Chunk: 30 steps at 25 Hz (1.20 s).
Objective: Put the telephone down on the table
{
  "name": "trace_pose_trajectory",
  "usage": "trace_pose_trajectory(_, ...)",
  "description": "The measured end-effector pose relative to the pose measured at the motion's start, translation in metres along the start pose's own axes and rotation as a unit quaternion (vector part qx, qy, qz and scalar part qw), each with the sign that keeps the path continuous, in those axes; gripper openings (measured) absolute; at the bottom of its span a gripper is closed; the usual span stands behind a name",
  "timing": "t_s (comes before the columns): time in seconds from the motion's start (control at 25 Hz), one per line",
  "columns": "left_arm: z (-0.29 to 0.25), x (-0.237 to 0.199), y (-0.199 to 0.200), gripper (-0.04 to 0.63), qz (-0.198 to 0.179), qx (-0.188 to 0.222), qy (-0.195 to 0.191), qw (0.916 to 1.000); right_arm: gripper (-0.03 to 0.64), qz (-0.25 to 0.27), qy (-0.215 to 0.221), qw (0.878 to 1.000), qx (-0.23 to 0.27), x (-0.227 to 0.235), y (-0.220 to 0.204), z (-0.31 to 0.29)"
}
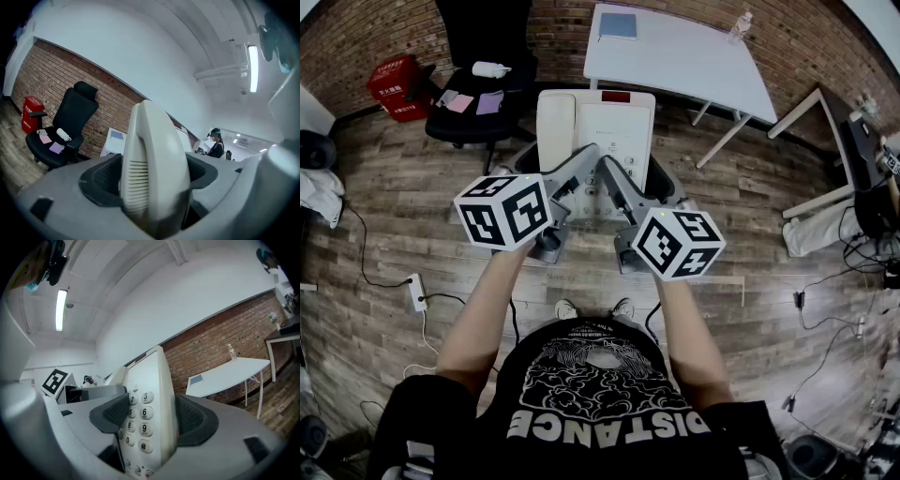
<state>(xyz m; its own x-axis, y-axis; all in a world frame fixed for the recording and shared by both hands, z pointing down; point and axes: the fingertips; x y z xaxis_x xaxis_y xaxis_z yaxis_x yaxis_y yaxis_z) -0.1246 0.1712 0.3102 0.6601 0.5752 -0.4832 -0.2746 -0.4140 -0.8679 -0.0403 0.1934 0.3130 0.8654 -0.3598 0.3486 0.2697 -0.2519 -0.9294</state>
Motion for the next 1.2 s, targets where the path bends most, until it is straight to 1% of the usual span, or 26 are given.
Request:
trace_pose_trajectory(0.32,0.004,-0.024,0.011,0.383,0.000,-0.009,-0.017,0.9998,0.298,-0.002,-0.019,1.000,0.003,-0.015,-0.004,-0.021)
trace_pose_trajectory(0.56,-0.019,-0.032,0.017,0.383,0.003,-0.013,-0.026,0.9996,0.298,-0.002,-0.028,1.000,0.004,0.000,0.003,-0.037)
trace_pose_trajectory(0.84,-0.074,-0.052,0.024,0.383,-0.001,-0.023,-0.018,0.9996,0.298,-0.017,-0.024,1.000,0.002,0.044,0.012,-0.077)
trace_pose_trajectory(1.2,-0.184,-0.072,0.043,0.383,0.008,-0.028,0.000,0.9996,0.298,-0.027,-0.011,0.999,-0.013,0.134,0.047,-0.142)
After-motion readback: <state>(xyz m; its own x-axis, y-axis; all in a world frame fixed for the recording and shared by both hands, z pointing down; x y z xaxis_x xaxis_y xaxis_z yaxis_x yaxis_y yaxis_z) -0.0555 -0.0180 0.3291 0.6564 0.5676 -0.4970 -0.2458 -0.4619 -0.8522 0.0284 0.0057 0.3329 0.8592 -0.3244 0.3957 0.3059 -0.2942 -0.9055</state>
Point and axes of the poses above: the fingertips, and each gripper's own axes: z backward along the fingers, x to its right, y out of its top, and after that the axes turned 4 degrees about -y, right-handed
